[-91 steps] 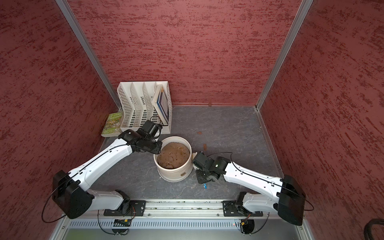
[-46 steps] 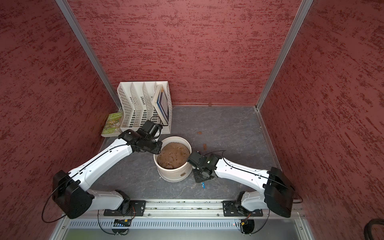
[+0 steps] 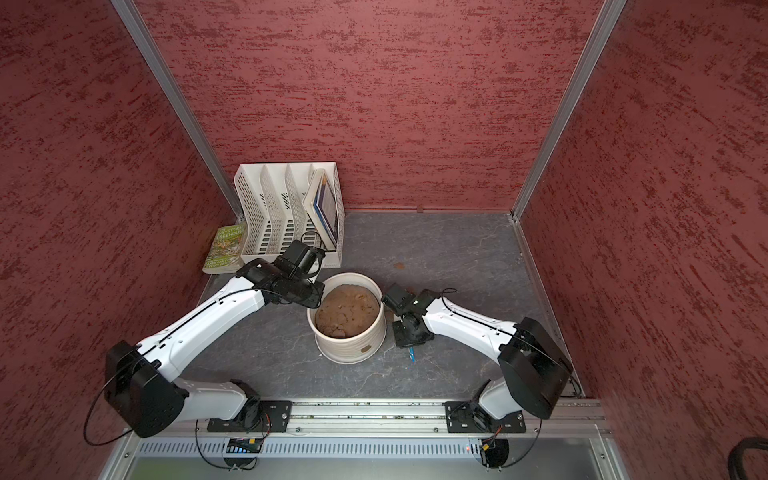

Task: Scrub the dried mud off the ceramic pot
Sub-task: Brush off the soil from the pot.

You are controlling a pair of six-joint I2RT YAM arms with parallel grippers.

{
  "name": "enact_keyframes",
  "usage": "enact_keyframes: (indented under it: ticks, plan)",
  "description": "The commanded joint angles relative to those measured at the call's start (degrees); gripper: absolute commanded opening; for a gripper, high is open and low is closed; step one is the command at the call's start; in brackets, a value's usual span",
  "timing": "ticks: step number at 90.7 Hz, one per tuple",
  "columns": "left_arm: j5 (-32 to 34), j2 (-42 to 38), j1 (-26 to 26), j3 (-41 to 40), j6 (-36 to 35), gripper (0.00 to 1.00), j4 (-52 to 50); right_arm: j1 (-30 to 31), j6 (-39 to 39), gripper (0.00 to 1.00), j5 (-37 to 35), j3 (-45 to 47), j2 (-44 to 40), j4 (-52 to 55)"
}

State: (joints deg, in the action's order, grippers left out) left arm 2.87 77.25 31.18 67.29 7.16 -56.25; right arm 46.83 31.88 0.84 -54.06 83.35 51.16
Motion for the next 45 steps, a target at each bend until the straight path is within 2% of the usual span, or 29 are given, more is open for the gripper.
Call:
enact_keyframes:
  ticks: [1, 28, 45]
  plan:
    - [-6.03, -2.02, 0.11, 0.82, -1.35, 0.00, 2.71, 0.99, -0.91, 0.00, -1.10, -0.64, -5.76, 1.48]
    - [-4.40, -2.69, -0.81, 0.07, -0.44, 0.00, 2.49, 4.79, 3.29, 0.00, -3.20, 2.16, -13.25, 4.93]
    - [1.27, -3.11, -1.96, -0.61, 5.61, 0.00, -0.46, 4.85, 5.95, 0.00, -4.42, 2.61, -15.15, 4.56]
